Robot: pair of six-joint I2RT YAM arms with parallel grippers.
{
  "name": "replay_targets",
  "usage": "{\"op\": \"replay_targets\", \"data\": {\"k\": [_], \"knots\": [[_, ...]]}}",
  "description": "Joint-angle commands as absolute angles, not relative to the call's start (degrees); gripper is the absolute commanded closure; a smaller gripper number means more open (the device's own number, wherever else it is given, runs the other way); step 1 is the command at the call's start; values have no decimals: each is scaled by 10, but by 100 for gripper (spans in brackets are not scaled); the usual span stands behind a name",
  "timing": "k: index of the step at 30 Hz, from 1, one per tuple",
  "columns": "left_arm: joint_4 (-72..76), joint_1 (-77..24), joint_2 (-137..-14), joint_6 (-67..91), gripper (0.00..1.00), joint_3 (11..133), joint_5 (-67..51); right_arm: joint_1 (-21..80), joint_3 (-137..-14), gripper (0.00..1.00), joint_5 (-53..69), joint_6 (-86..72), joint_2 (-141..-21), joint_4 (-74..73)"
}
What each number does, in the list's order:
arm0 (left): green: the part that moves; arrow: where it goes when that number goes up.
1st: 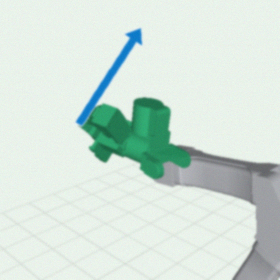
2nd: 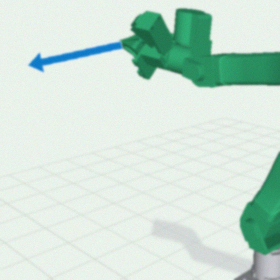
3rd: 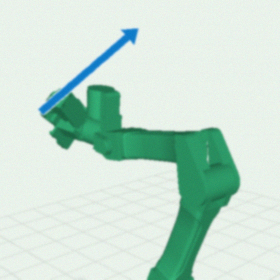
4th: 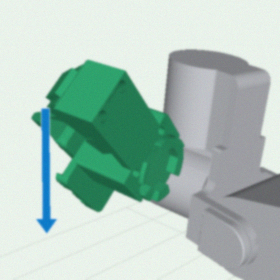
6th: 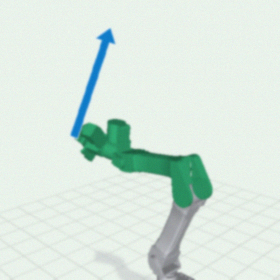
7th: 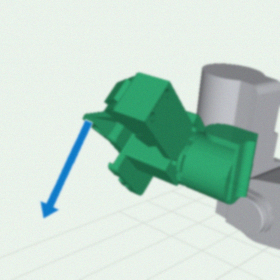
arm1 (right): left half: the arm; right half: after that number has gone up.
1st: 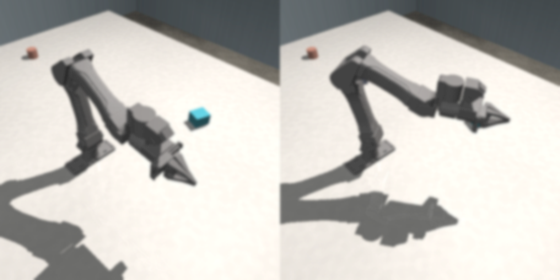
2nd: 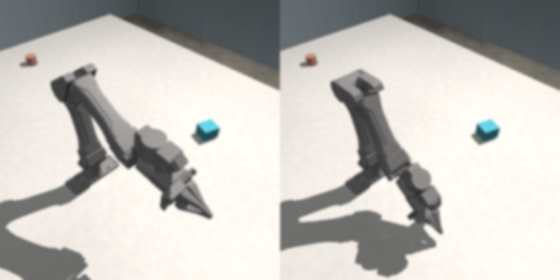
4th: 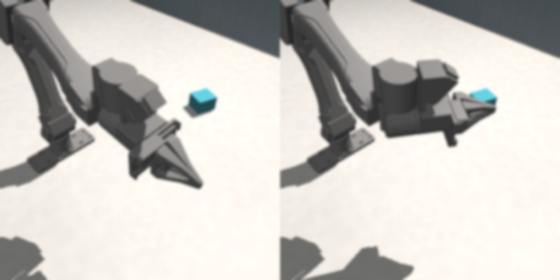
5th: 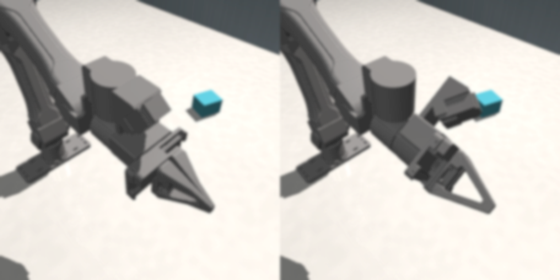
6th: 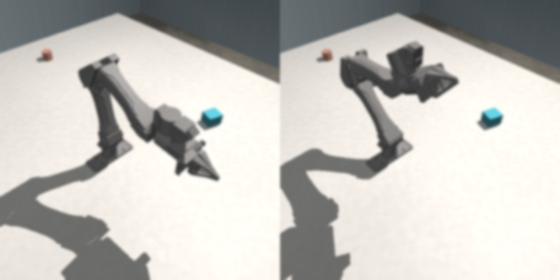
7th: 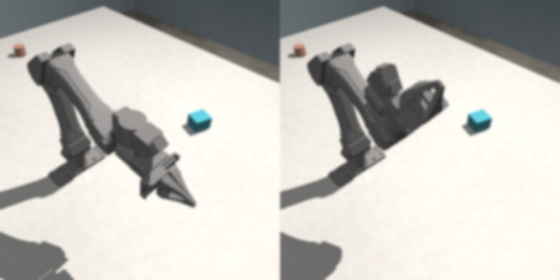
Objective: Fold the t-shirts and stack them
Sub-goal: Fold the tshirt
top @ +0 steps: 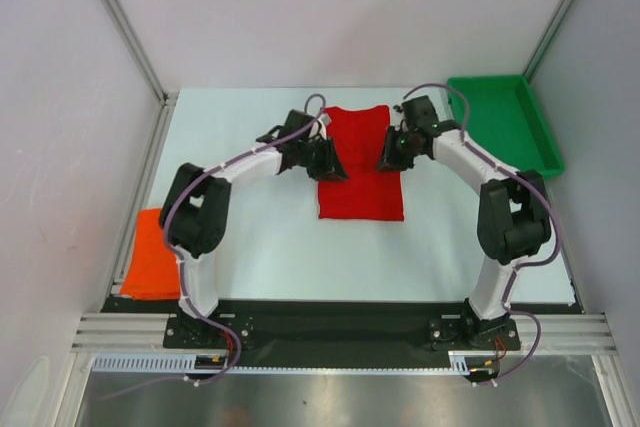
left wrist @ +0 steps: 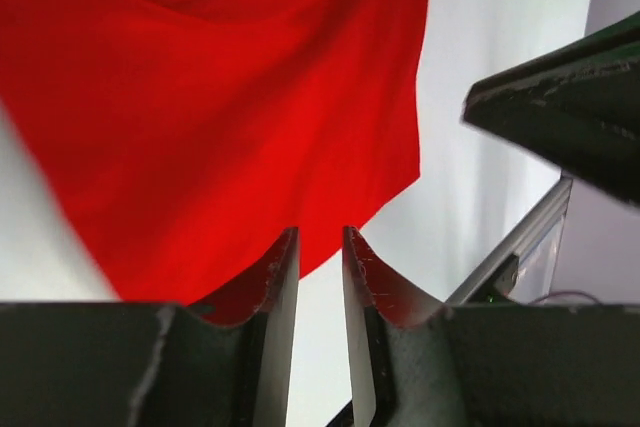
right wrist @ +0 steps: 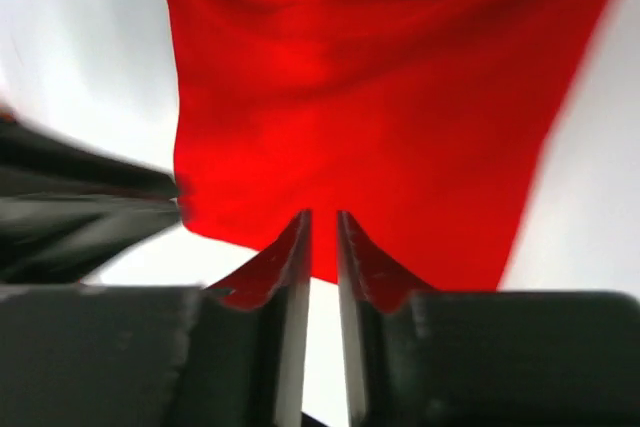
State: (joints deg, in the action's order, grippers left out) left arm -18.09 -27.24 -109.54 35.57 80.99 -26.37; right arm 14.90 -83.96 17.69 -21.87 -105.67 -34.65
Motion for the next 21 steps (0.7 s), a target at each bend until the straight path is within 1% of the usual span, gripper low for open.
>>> {"op": "replay_targets", "data": {"k": [1,2,5,8,12,13,15,16,19,20,21], "knots": [[-108,-280,-1148,388,72,809,-302,169,-796,81,120,-252,-1071,-238],[-108,-280,-1176,385,72,831,-301,171,-797,87,115,-254,-1080,-223],[-108,-277,-1226,384,72,874,-301,178,-806,91,125,-257,-1112,-192],[-109,-263,-1263,391,73,921,-295,175,-853,94,130,-258,-1162,-203],[-119,-226,-1329,405,72,1004,-296,171,-944,94,127,-246,-1223,-221],[-138,-218,-1340,408,72,1048,-297,167,-1001,94,126,-243,-1256,-232],[-168,-197,-1375,412,71,1090,-305,156,-1062,94,124,-240,-1287,-278],[-180,-186,-1388,419,71,1131,-311,151,-1117,94,125,-238,-1315,-308],[-231,-174,-1404,403,69,1188,-312,135,-1194,92,125,-227,-1342,-355],[-241,-172,-1399,396,69,1192,-310,127,-1236,89,133,-223,-1352,-387],[-256,-172,-1390,389,69,1192,-299,121,-1253,88,141,-222,-1353,-404]]}}
